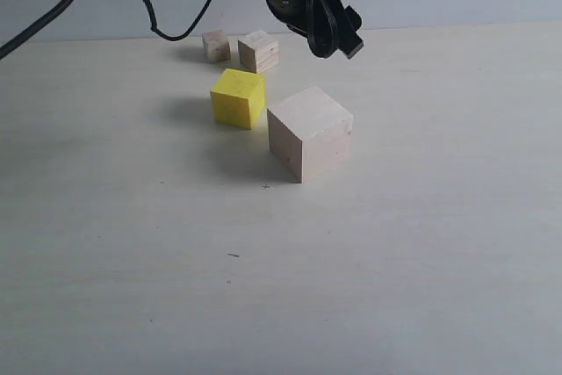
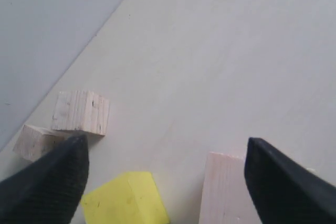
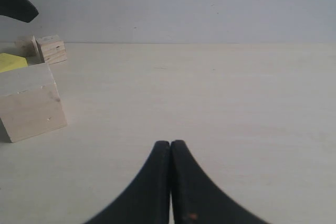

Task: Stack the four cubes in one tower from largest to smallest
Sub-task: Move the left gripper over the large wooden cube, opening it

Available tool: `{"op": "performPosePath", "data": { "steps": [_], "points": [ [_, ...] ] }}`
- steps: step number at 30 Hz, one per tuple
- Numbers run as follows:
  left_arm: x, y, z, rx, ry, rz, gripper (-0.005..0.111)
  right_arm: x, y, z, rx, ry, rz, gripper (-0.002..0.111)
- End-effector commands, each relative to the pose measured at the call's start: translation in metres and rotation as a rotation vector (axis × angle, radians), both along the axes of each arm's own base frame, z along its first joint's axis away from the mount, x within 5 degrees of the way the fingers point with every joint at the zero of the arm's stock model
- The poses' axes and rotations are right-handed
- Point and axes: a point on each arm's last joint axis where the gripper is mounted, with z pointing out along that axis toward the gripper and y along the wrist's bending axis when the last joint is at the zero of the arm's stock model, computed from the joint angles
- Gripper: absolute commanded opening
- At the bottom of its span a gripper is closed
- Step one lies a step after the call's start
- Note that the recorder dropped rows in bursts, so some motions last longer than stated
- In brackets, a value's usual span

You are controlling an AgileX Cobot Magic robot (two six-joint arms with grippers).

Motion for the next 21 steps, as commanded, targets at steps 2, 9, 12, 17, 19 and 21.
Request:
{"op": "performPosePath", "data": {
  "steps": [2, 9, 12, 17, 19, 21],
  "points": [
    [-0.0009, -0.0028, 0.0080, -0.038, -0.023, -0.013, 0.078, -0.0001, -0.0003, -0.0006, 0.002, -0.007, -0.005, 0.000],
    [-0.0005, -0.0045, 0.0055, -0.052, -0.016, -0.012, 0.078, -0.0001, -0.0003, -0.0006, 0.002, -0.007, -0.005, 0.000],
    [-0.0020, -0.0081, 0.0049, -0.107, 0.012, -0.009, 0.078, -0.0001, -0.0003, -0.0006, 0.002, -0.007, -0.005, 0.000],
    [-0.0030, -0.0111, 0.0048, -0.154, 0.027, -0.009, 0.078, -0.0001, -0.0003, -0.0006, 0.002, -0.007, -0.005, 0.000],
    [-0.0030, -0.0111, 0.0048, -0.154, 0.027, -0.009, 0.078, -0.0001, -0.0003, -0.0006, 0.002, -0.007, -0.005, 0.000],
    [-0.0030, -0.0111, 0.0048, -0.154, 0.027, -0.009, 0.078, -0.0001, -0.0003, -0.0006, 0.002, -0.007, -0.005, 0.000]
  ]
}}
